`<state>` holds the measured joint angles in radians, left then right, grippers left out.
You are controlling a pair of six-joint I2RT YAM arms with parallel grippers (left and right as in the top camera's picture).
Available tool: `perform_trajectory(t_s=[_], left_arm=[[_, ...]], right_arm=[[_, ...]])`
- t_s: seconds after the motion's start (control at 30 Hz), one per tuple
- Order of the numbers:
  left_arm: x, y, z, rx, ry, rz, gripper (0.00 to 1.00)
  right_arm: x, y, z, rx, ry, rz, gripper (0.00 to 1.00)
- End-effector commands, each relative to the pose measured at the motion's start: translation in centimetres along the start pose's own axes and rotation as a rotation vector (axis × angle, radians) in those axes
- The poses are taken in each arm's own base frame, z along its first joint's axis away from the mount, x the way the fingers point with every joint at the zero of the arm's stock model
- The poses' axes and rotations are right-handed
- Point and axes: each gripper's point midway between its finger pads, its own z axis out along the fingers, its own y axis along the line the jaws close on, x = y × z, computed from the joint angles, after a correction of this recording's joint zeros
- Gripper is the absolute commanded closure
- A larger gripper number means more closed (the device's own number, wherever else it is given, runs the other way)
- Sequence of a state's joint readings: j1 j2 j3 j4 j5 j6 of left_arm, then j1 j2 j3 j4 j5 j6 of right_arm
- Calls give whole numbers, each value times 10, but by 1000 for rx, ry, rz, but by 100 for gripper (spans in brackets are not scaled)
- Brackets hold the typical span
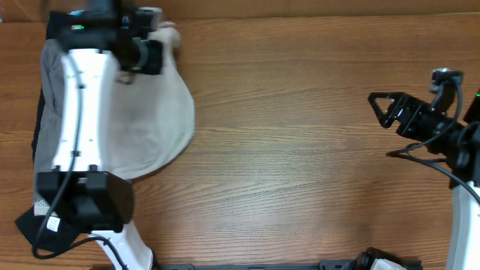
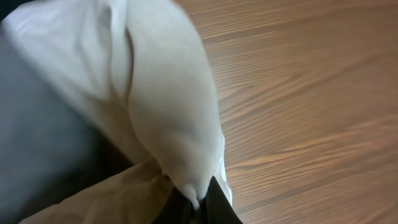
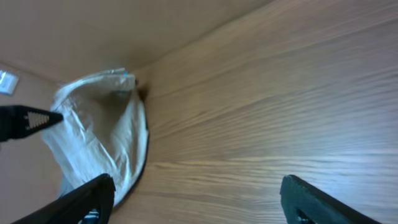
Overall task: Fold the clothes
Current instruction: 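Lift the beige shorts off the stack and drop them at table center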
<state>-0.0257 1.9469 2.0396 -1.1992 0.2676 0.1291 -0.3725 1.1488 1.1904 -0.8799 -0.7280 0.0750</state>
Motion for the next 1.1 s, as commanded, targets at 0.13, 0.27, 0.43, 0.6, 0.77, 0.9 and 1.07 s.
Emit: perform_trajectory(t_s=[0.13, 0.27, 0.43, 0.6, 0.77, 0.9, 1.07], left_arm=[[-27, -166, 2, 135, -133, 301, 96], [-27, -224, 26, 120, -173, 422, 95], [-4, -268, 59, 137, -125, 571, 90], [34, -278, 94, 132, 18, 613, 41], [35, -268, 83, 115, 43, 583, 0], [-4, -246, 45, 138, -47, 467, 0], [-24, -212, 45, 174, -68, 395, 0]], right_arm=[[-20, -2, -34, 184, -68, -44, 6], [-21, -5, -36, 197, -70, -31, 3], [-27, -20, -46, 232, -105, 21, 0], [-34, -36, -61, 255, -152, 68, 0], [-52, -28, -72, 163, -227, 43, 0], [-60, -14, -72, 80, -248, 0, 0], [-61, -19, -67, 74, -236, 13, 0]])
